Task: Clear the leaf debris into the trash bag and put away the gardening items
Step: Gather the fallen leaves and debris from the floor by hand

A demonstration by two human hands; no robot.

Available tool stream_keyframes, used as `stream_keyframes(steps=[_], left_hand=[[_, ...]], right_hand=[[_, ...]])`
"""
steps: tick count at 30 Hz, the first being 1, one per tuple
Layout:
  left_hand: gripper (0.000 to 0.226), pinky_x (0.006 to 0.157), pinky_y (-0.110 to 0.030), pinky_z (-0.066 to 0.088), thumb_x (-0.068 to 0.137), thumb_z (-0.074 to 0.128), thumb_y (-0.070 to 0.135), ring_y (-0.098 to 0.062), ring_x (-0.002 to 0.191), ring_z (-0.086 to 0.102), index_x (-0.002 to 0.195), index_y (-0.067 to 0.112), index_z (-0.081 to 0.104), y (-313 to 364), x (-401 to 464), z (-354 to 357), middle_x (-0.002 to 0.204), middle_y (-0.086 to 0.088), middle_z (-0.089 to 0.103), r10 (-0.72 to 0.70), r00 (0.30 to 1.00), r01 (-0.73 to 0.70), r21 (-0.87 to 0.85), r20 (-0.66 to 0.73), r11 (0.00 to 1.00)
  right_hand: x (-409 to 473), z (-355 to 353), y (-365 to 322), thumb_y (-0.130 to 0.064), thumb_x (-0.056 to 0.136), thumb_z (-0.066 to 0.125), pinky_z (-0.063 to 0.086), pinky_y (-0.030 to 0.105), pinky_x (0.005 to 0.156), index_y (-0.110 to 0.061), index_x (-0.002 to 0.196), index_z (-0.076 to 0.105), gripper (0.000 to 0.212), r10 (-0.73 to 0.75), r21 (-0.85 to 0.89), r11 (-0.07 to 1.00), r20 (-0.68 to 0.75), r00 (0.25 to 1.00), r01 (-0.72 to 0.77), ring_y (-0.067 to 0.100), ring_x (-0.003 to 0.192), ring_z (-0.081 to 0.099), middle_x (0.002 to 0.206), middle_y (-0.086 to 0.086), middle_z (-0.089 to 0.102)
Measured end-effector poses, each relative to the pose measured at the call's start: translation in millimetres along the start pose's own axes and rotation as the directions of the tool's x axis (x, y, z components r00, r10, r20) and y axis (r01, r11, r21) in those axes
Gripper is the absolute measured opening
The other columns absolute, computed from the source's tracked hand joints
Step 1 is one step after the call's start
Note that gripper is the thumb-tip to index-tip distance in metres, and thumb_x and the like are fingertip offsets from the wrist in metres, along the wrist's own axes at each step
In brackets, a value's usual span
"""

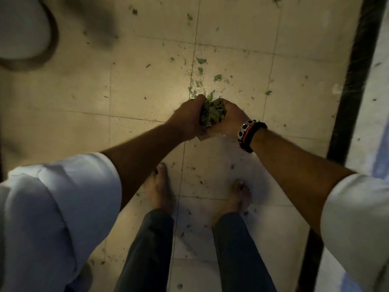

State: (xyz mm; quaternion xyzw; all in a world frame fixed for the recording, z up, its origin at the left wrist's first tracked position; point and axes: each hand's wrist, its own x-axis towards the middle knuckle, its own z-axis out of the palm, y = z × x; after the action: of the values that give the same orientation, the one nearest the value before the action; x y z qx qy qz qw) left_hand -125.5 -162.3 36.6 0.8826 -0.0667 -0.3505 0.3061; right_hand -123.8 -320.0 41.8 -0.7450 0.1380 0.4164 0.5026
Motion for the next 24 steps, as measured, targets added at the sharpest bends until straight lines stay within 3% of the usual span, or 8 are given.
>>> stream_keyframes(steps=[2,6,10,13,18,24], left_hand=[[0.071,0.072,-0.029,0.04,0.062,0.088,0.016,-0.028,0.099,0.06,0.12,0.008,0.048,30,-29,-32,0.109,-0.013,0.063,-0.007,1.0,0.007,-0.024,-0.01,1.0],[0.067,0.054,-0.021,0.037,0.062,0.09,0.02,-0.016,0.073,0.059,0.112,0.009,0.047,99,-113,-104,0.098,-0.005,0.063,-0.02,0.999,0.016,-0.094,-0.042,0.995],[0.07,0.066,-0.025,0.041,0.066,0.088,0.02,-0.021,0.089,0.058,0.12,0.007,0.047,170,-205,-169,0.107,-0.006,0.061,-0.083,0.993,0.073,-0.114,-0.084,0.991],[0.076,0.06,-0.026,0.044,0.059,0.09,0.015,-0.021,0.093,0.059,0.121,0.012,0.046,208,-271,-209,0.109,-0.004,0.062,-0.157,0.979,0.137,-0.145,-0.131,0.98],[0.076,0.052,-0.023,0.047,0.055,0.094,0.014,-0.019,0.087,0.06,0.112,0.017,0.045,242,-376,-258,0.106,-0.004,0.061,-0.244,0.945,0.185,-0.256,-0.219,0.949],[0.077,0.054,-0.021,0.048,0.053,0.095,0.016,-0.016,0.089,0.061,0.111,0.022,0.044,237,-480,-279,0.104,0.002,0.061,-0.349,0.87,0.228,-0.345,-0.349,0.911]], right_hand=[[-36,-8,-32,0.003,0.068,0.08,0.047,0.045,0.1,-0.017,0.104,0.05,0.051,-0.023,-0.032,0.999,0.024,0.999,0.024,0.023,0.103,0.056,0.11,0.008,0.058],[-128,-24,-115,0.004,0.068,0.08,0.053,0.032,0.082,-0.028,0.09,0.051,0.049,-0.076,-0.043,0.996,0.077,0.994,0.08,0.021,0.095,0.06,0.098,-0.001,0.062],[-222,-30,-191,-0.018,0.049,0.088,0.055,0.046,0.091,-0.028,0.094,0.057,0.055,-0.125,-0.068,0.989,0.121,0.985,0.134,0.026,0.103,0.066,0.105,0.004,0.069],[-282,-28,-236,0.001,0.054,0.087,0.056,0.046,0.089,-0.025,0.106,0.059,0.064,-0.121,-0.042,0.991,0.138,0.983,0.128,0.023,0.1,0.068,0.106,0.005,0.071],[-366,-5,-303,0.011,0.058,0.082,0.058,0.037,0.077,-0.014,0.118,0.058,0.069,-0.162,-0.072,0.98,0.237,0.958,0.184,0.026,0.1,0.069,0.104,0.007,0.071],[-429,55,-353,0.017,0.062,0.077,0.055,0.045,0.092,-0.007,0.119,0.056,0.065,-0.19,-0.097,0.964,0.396,0.898,0.246,0.03,0.105,0.066,0.11,0.014,0.07]])
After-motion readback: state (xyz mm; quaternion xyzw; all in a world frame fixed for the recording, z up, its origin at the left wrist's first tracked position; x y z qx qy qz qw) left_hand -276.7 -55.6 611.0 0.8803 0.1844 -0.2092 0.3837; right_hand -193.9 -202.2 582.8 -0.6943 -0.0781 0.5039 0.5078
